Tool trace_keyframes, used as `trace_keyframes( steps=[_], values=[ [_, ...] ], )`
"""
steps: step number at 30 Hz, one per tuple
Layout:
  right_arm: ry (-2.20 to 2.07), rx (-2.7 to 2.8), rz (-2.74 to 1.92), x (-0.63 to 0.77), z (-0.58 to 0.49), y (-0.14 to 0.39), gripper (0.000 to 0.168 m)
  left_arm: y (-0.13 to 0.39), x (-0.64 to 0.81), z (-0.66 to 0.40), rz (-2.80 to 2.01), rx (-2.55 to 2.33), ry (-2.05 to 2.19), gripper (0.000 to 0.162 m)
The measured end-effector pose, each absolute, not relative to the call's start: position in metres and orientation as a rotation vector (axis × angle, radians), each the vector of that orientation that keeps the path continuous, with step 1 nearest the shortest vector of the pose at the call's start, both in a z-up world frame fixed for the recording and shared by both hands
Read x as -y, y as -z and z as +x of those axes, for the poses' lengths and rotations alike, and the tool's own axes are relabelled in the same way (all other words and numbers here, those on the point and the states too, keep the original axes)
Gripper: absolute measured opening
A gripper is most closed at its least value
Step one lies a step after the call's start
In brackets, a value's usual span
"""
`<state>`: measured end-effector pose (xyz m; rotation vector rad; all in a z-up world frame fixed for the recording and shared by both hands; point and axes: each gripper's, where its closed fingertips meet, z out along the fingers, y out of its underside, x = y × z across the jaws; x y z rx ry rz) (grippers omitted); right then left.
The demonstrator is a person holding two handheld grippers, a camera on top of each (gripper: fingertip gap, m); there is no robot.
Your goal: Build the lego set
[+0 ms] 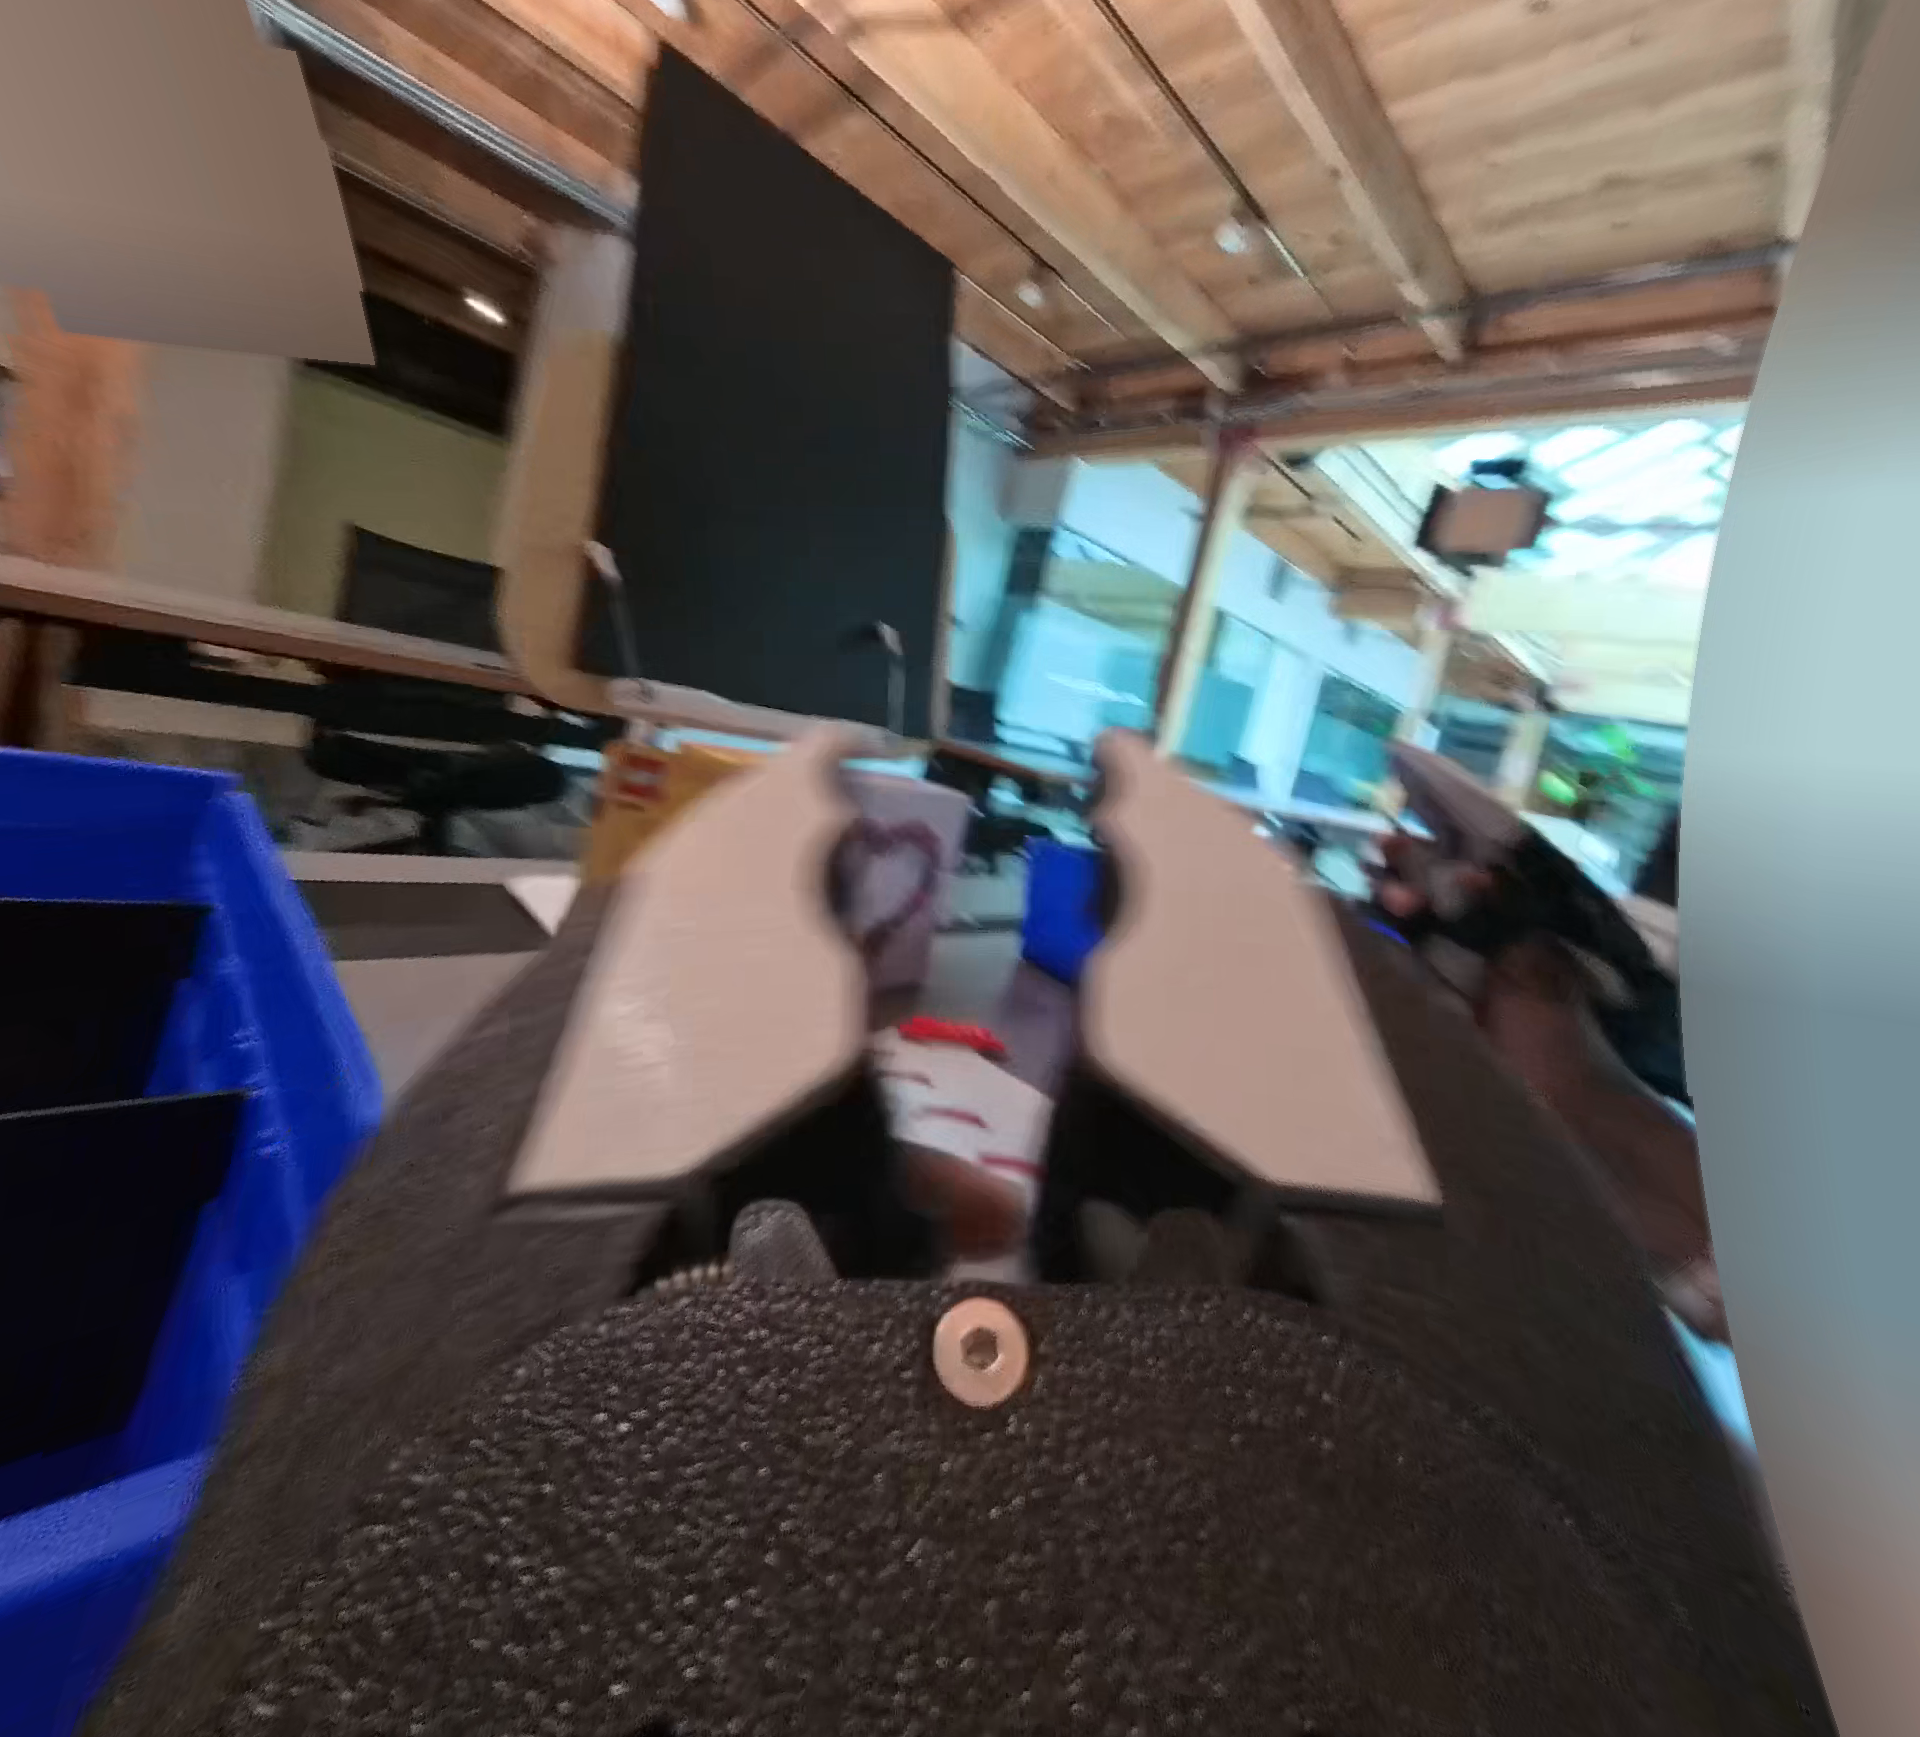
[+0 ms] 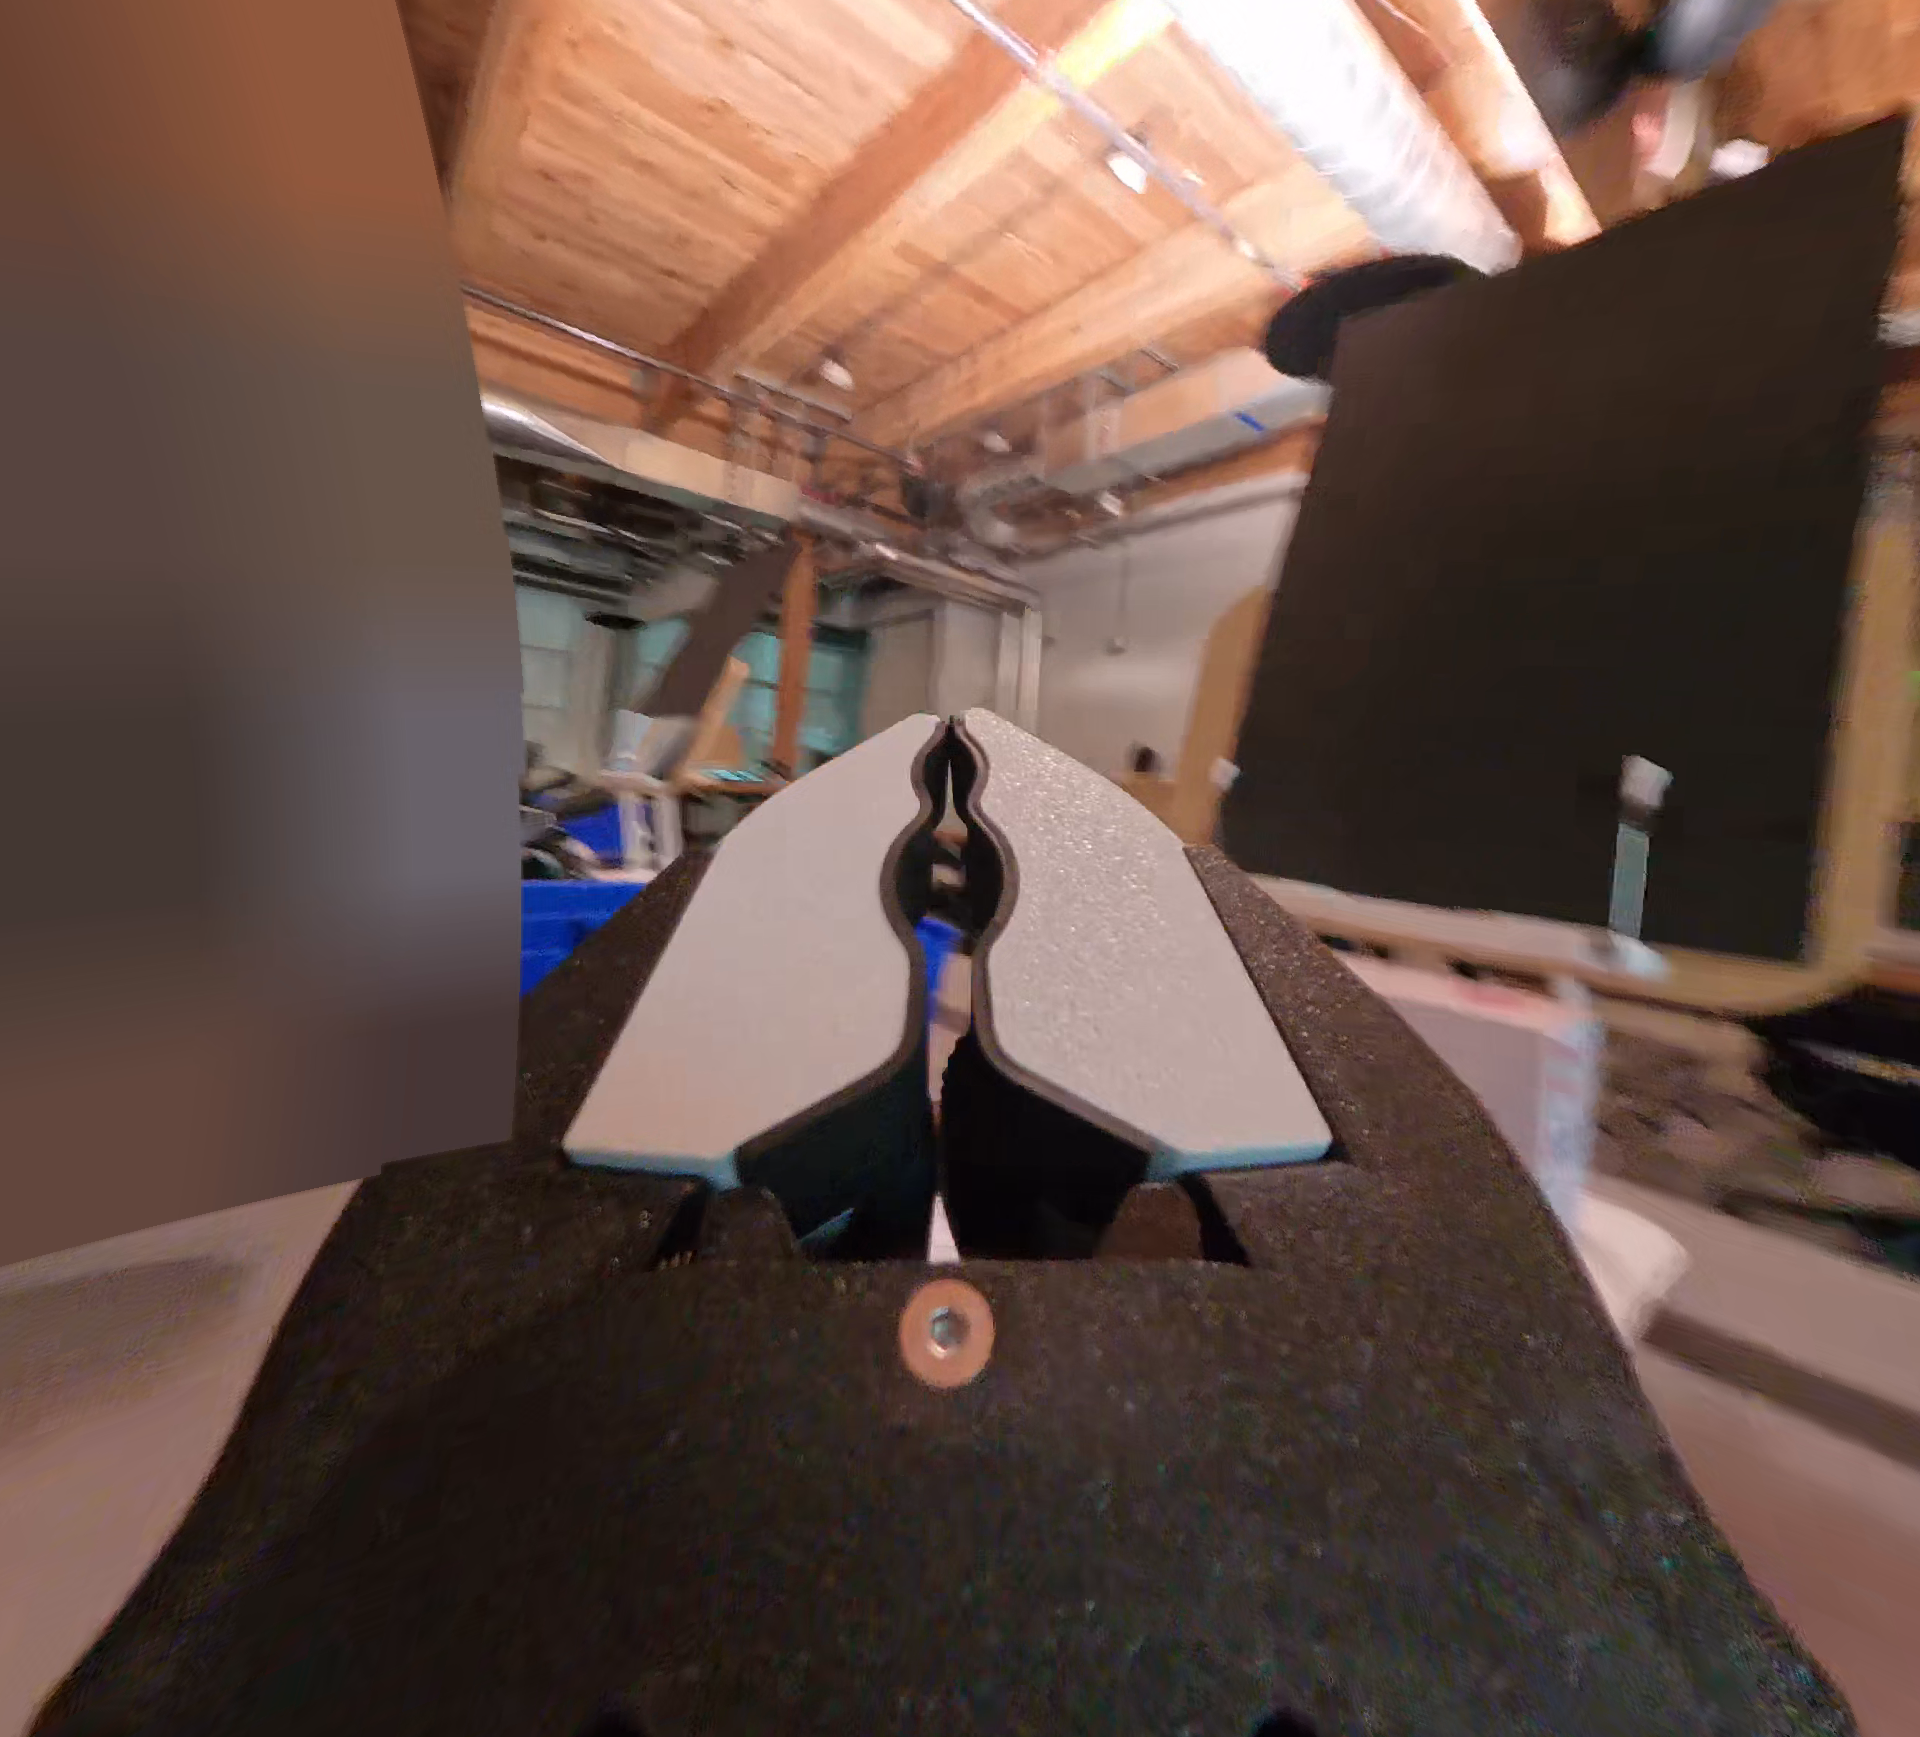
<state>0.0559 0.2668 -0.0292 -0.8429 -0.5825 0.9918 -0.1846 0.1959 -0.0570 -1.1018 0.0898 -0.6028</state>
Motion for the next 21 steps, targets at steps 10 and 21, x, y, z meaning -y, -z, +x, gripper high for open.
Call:
trace_keyframes(
  steps=[10,21],
  values=[
    [-0.681,1.553,-1.958,-0.247,0.061,0.229,0.045,0.071,-0.201,-0.167,-1.201,-0.187,0.624,0.005],
    [-0.543,1.543,-2.047,-0.255,0.057,0.251,0.016,0.077,-0.204,-0.165,-1.239,-0.191,0.645,0.011]
  ],
)
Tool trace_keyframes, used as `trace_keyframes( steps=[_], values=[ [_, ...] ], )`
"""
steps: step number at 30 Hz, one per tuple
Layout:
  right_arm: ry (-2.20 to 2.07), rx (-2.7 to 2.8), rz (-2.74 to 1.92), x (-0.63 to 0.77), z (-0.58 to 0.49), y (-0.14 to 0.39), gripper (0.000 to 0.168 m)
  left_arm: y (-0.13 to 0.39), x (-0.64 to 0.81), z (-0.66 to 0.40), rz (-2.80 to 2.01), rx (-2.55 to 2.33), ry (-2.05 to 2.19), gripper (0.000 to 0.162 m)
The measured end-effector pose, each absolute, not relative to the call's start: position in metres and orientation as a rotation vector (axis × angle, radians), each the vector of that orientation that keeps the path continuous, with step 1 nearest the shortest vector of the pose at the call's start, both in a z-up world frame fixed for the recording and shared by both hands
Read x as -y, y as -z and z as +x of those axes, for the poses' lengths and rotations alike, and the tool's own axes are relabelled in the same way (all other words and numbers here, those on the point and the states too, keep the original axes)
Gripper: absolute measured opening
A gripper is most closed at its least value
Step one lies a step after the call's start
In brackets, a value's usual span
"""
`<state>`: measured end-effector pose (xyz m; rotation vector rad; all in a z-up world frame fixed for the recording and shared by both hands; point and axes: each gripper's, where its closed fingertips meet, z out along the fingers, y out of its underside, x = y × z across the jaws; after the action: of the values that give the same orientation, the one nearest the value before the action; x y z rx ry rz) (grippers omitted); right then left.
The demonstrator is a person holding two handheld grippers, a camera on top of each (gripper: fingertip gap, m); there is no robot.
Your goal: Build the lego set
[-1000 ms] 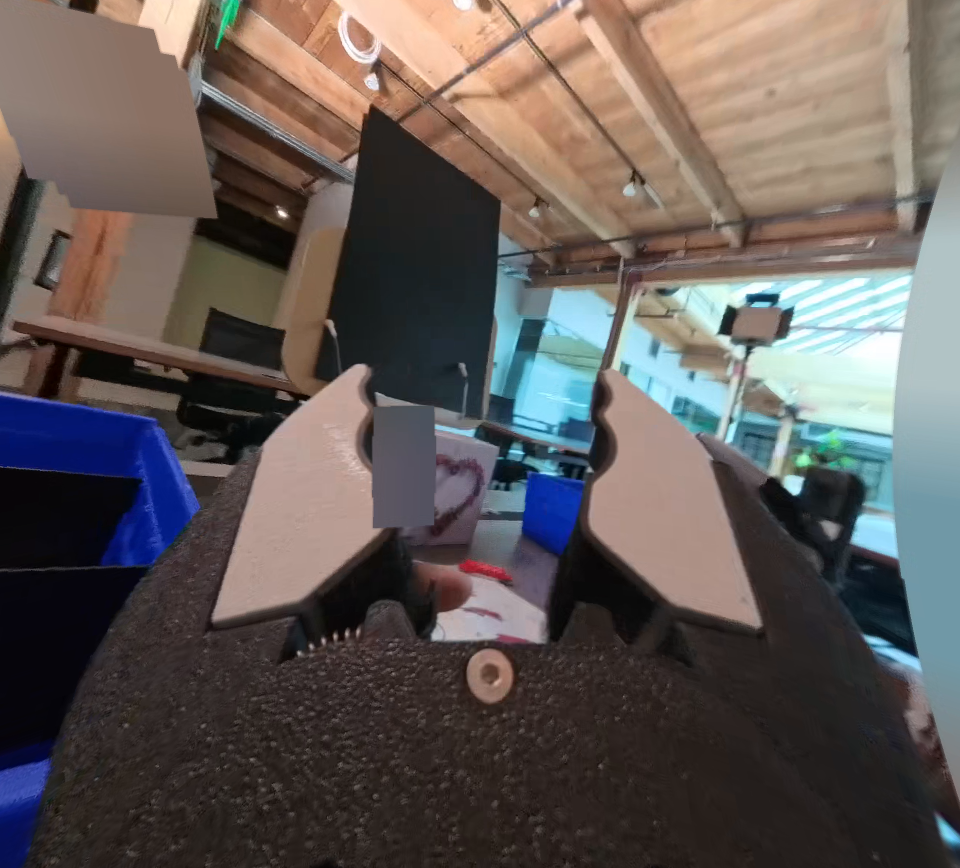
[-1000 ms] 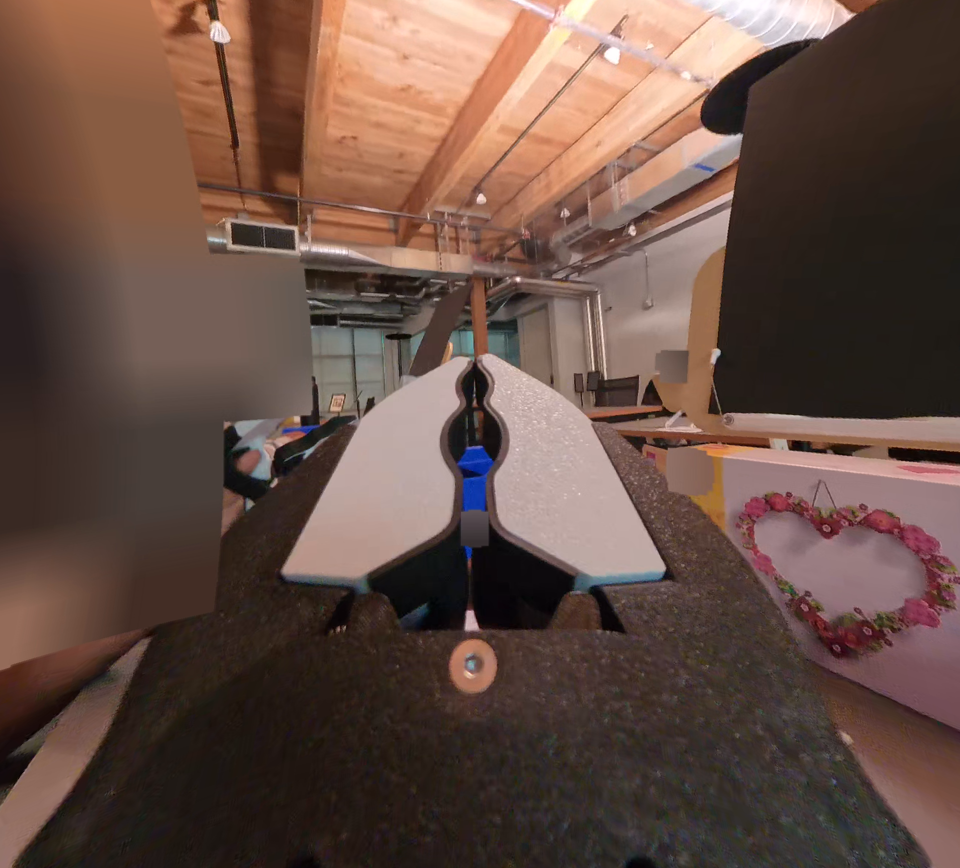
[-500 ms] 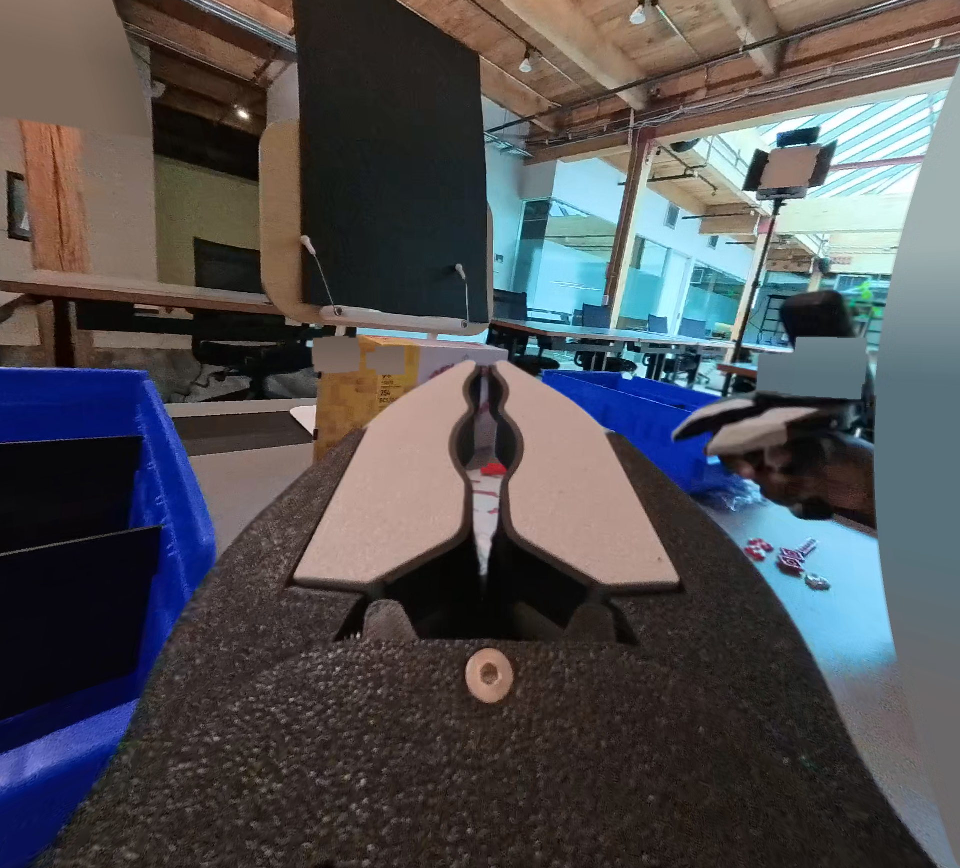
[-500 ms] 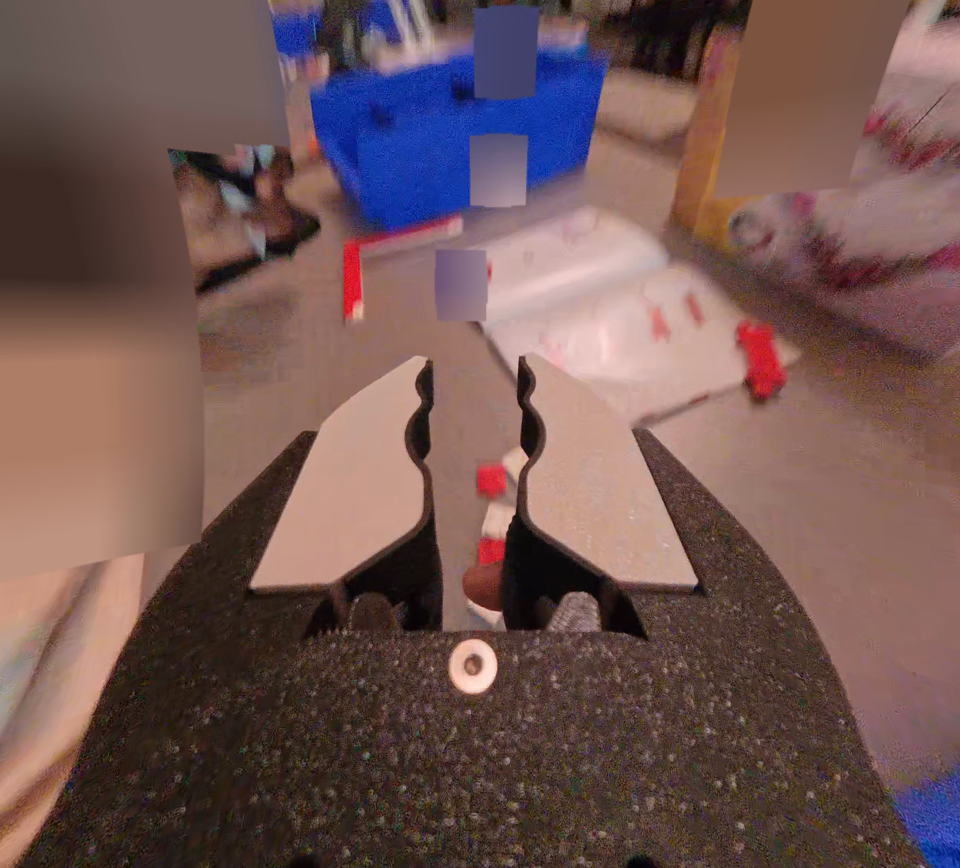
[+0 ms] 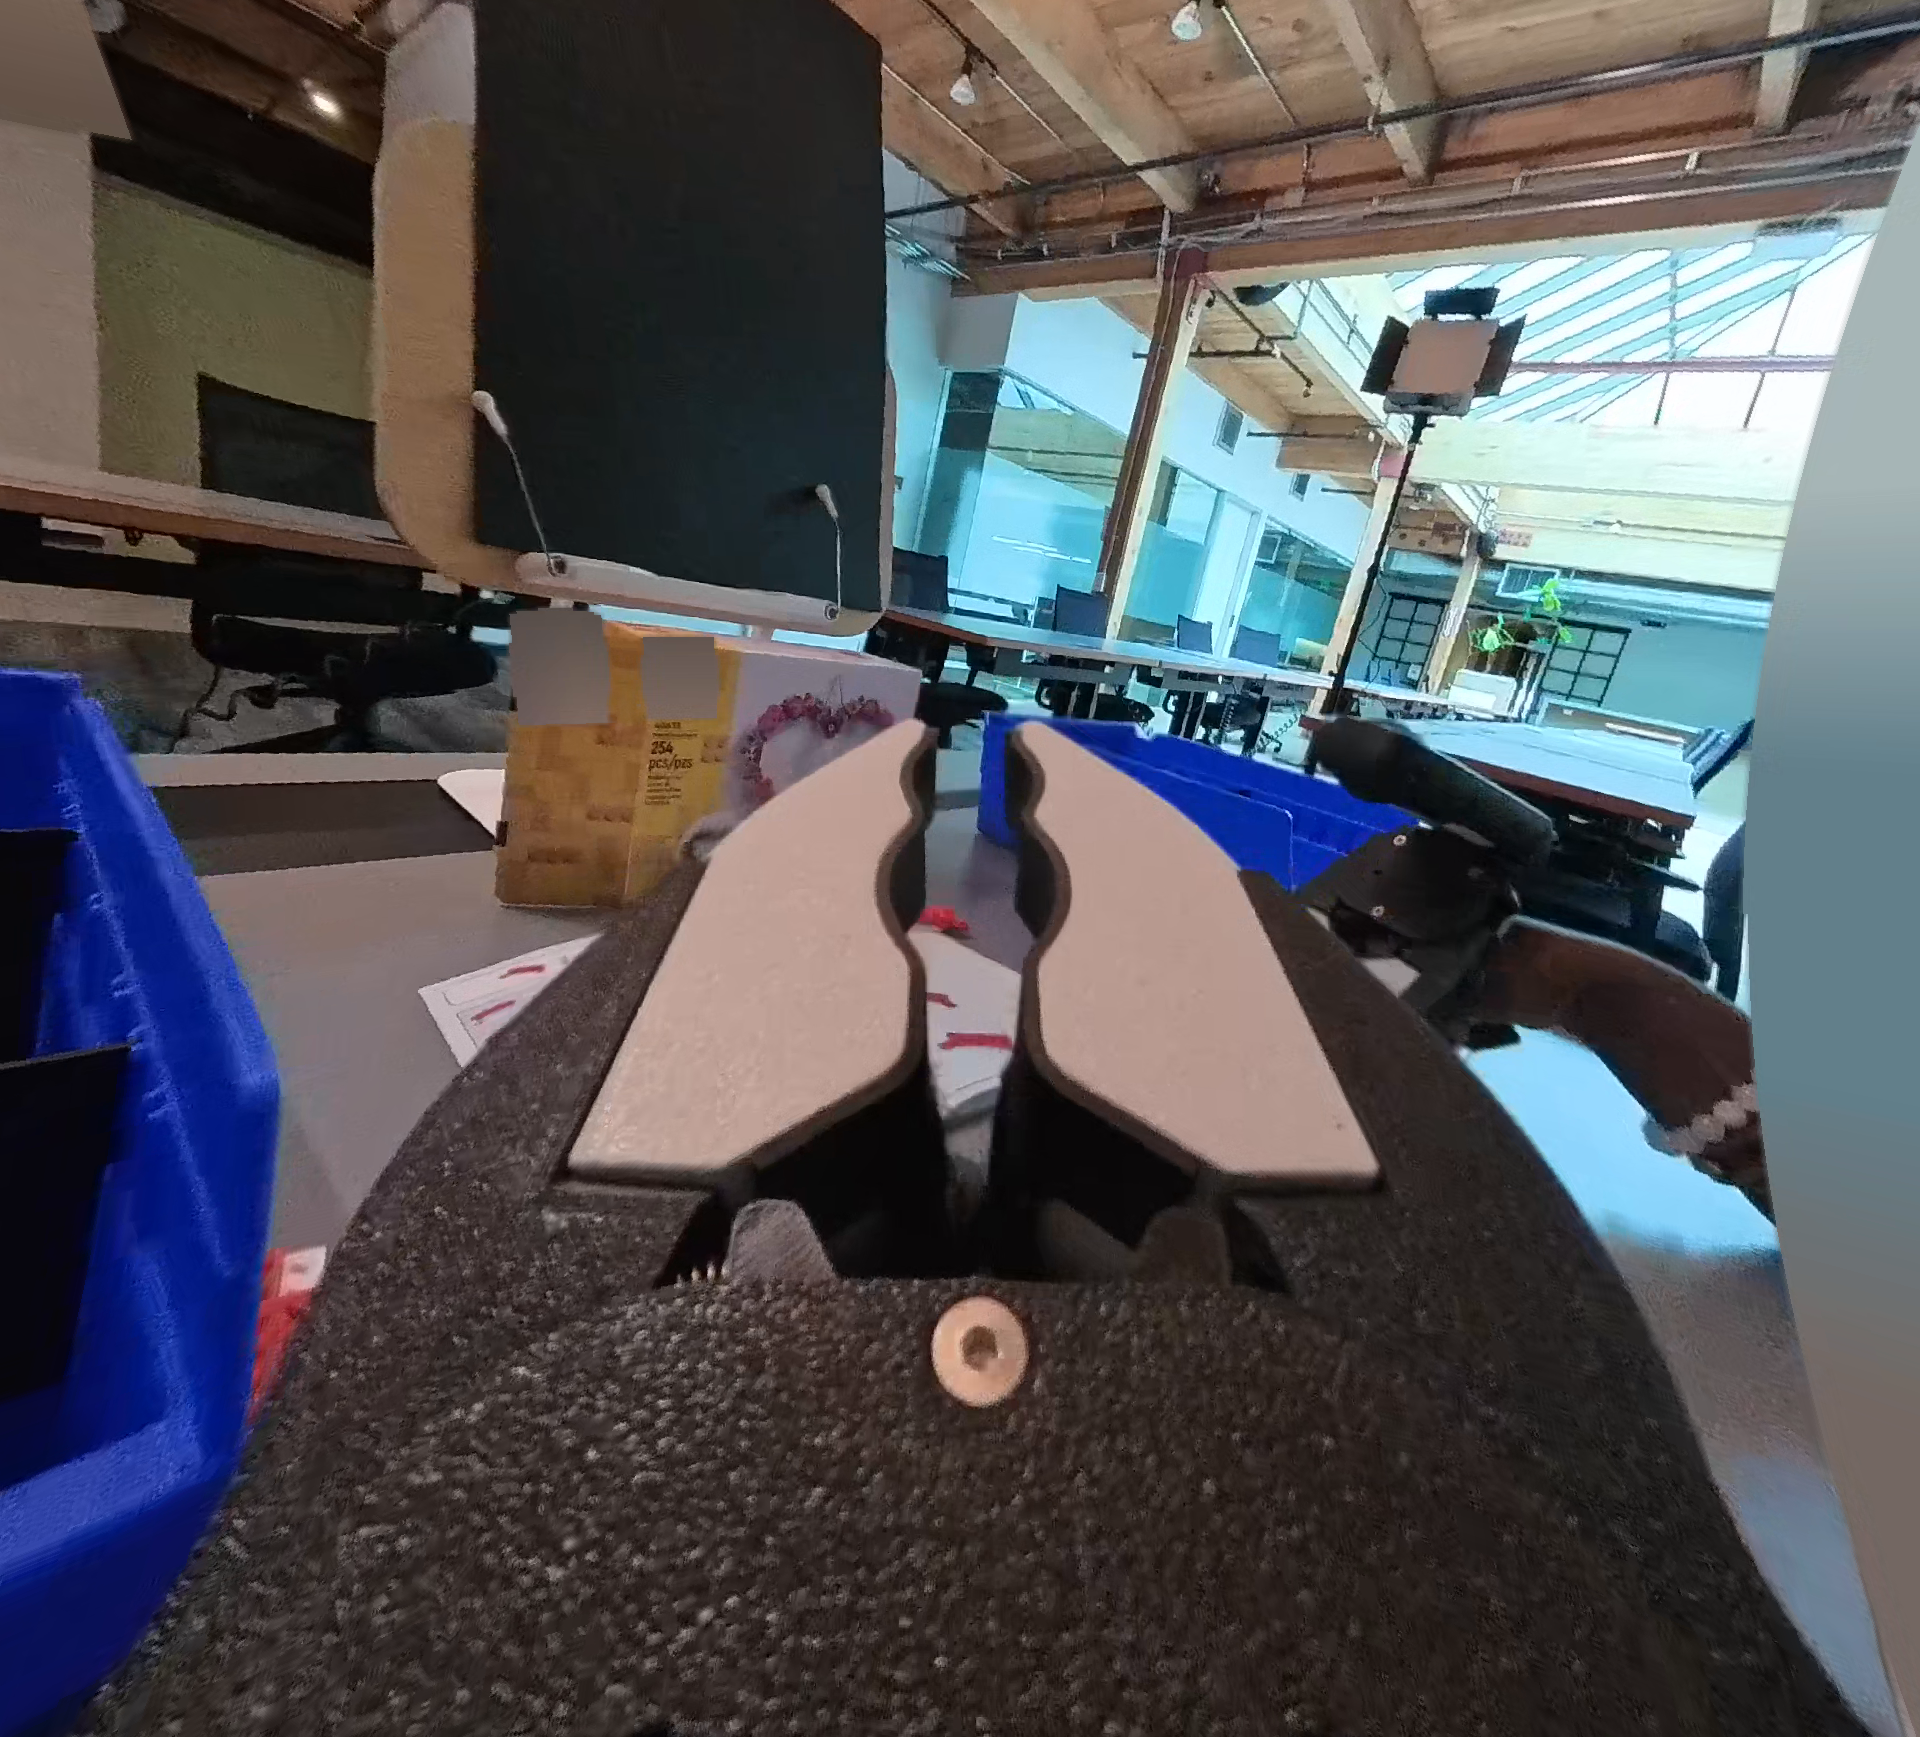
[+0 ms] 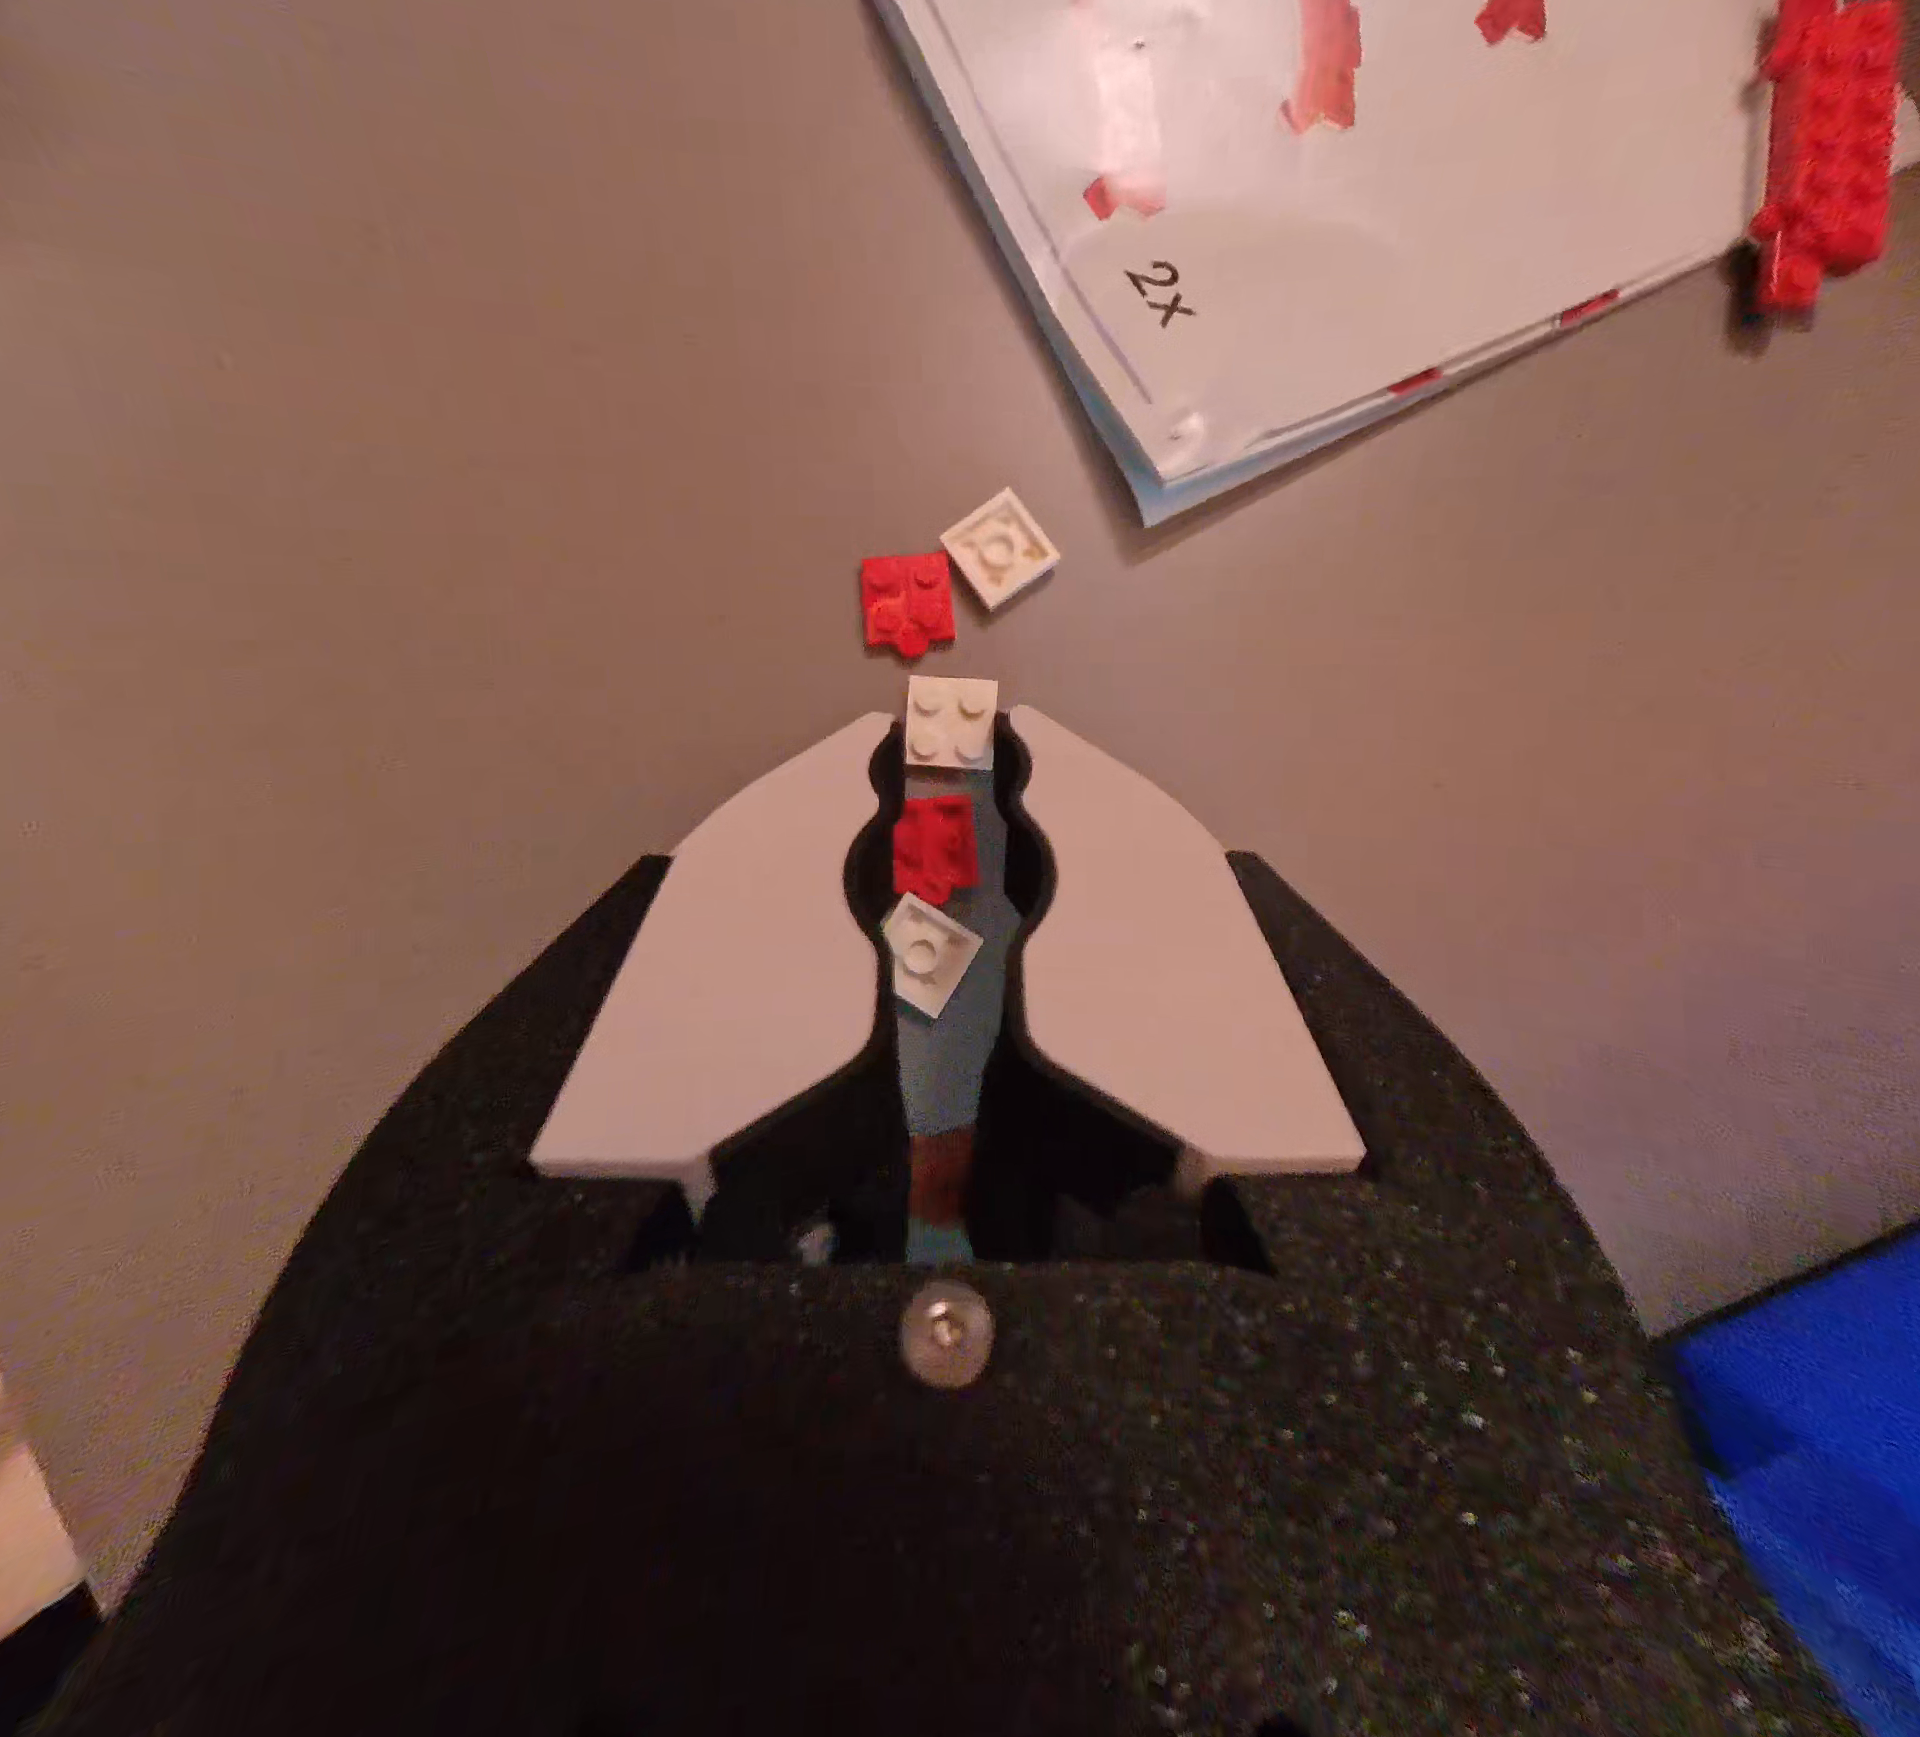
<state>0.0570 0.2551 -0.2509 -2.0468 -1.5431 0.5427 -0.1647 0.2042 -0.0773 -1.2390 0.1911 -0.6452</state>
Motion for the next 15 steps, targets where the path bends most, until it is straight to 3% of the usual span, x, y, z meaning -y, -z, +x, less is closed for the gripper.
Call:
trace_keyframes(
  steps=[7,9,11,15],
  values=[
    [-0.898,1.610,-1.551,-0.225,0.004,0.166,0.016,0.119,-0.182,-0.087,-1.456,-0.618,0.956,0.038],
    [-0.899,1.694,-1.364,-0.207,-0.013,0.146,0.016,0.128,-0.175,-0.072,-1.508,-0.708,0.985,0.037],
    [-0.783,1.750,-1.165,-0.196,-0.028,0.132,0.016,0.133,-0.178,-0.068,-1.538,-0.705,0.945,0.024],
    [-0.601,1.789,-0.972,-0.187,-0.051,0.119,0.016,0.128,-0.179,-0.064,-1.560,-0.575,1.161,0.028]
  ],
)
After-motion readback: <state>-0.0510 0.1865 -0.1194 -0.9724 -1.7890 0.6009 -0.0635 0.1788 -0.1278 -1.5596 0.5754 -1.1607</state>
